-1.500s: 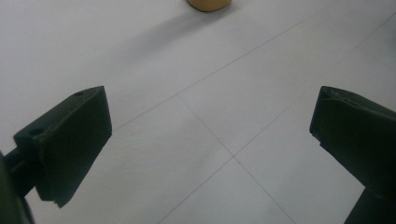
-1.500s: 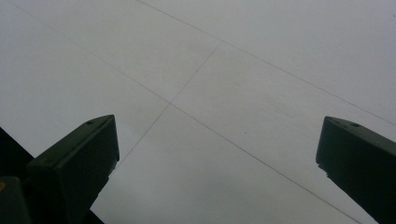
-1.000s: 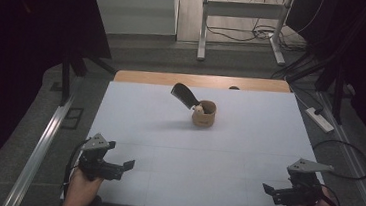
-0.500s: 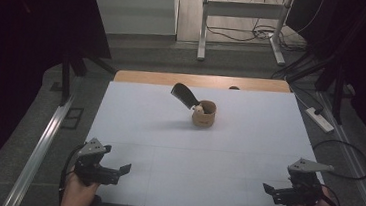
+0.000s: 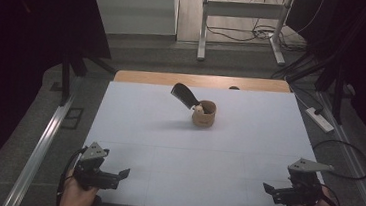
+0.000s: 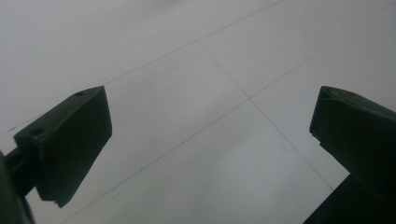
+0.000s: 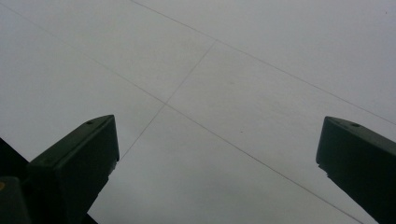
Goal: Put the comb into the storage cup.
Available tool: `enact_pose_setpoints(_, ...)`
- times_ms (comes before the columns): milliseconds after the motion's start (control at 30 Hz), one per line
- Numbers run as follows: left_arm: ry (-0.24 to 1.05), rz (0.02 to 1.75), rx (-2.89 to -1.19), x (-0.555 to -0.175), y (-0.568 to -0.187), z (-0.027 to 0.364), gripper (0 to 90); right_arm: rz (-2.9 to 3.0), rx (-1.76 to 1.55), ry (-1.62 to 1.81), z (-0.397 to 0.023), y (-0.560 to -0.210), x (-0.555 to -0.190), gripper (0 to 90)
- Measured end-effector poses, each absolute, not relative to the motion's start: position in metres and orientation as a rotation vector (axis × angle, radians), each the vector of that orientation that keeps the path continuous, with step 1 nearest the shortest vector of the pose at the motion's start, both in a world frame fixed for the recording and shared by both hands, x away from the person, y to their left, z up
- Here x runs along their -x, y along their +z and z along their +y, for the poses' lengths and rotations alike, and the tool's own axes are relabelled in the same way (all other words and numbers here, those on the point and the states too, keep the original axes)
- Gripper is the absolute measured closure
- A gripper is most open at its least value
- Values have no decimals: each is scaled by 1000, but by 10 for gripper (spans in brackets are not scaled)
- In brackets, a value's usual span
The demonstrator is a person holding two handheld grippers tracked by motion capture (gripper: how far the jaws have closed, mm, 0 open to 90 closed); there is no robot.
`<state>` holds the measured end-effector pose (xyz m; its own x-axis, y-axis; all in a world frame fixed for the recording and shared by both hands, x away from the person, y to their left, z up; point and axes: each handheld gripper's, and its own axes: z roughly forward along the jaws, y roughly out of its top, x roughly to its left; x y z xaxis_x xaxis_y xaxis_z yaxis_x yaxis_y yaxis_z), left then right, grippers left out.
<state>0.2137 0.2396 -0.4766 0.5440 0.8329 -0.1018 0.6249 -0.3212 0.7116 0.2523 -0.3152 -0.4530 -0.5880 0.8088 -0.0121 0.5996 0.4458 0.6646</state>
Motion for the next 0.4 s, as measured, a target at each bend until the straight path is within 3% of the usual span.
enact_pose_setpoints(400,368,1206,-2106,-216,-478,236,6,2376,-1199,880,-314,-453,-252,0)
